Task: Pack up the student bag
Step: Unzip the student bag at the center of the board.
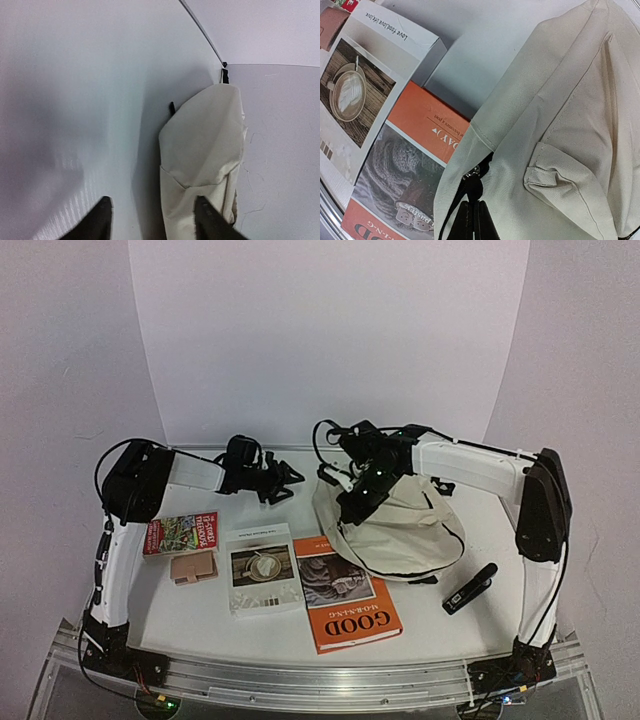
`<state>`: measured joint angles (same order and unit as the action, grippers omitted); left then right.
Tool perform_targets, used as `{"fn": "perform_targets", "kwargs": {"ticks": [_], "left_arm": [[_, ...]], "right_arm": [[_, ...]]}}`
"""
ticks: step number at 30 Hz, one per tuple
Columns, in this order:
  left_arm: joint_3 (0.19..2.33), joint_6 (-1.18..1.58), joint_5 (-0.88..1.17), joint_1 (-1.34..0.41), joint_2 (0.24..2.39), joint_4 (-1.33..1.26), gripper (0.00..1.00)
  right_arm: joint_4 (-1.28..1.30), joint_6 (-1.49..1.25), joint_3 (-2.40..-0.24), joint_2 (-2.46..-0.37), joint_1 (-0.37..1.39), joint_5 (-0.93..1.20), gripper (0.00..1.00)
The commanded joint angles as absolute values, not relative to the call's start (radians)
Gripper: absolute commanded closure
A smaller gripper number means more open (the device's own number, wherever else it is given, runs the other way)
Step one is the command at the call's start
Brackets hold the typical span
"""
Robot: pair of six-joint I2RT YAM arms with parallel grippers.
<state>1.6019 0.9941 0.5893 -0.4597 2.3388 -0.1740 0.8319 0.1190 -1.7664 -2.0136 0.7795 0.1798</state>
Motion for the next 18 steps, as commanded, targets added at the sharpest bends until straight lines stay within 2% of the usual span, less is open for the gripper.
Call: {"fn": "perform_targets", "kwargs": {"ticks": [1, 4, 11, 13, 15, 18], "left_arm": [[1.590, 0.947, 0.578, -0.506, 2.226, -0.189, 0.04], [1.618, 0.946, 0.581, -0.530, 2.246, -0.157, 0.00], [1.694, 0.940, 0.579, -0.593, 2.306, -0.115, 0.03], [1.701, 0.946, 0.570, -0.604, 2.310, -0.122, 0.12], [1.694, 0.966, 0.561, -0.603, 2.307, -0.148, 0.27], [1.669, 0.988, 0.534, -0.593, 2.288, -0.176, 0.56]], "right_arm": [[0.823, 0.133, -1.814, -2.002, 0.776, 0.172, 1.00], [0.823, 0.131, -1.851, -2.010, 0.767, 0.177, 1.00], [0.828, 0.134, -1.904, -2.003, 0.752, 0.167, 1.00], [0.831, 0.133, -1.917, -2.007, 0.752, 0.170, 1.00], [0.834, 0.128, -1.924, -2.010, 0.752, 0.182, 1.00], [0.839, 0.121, -1.921, -2.009, 0.752, 0.201, 1.00]]}}
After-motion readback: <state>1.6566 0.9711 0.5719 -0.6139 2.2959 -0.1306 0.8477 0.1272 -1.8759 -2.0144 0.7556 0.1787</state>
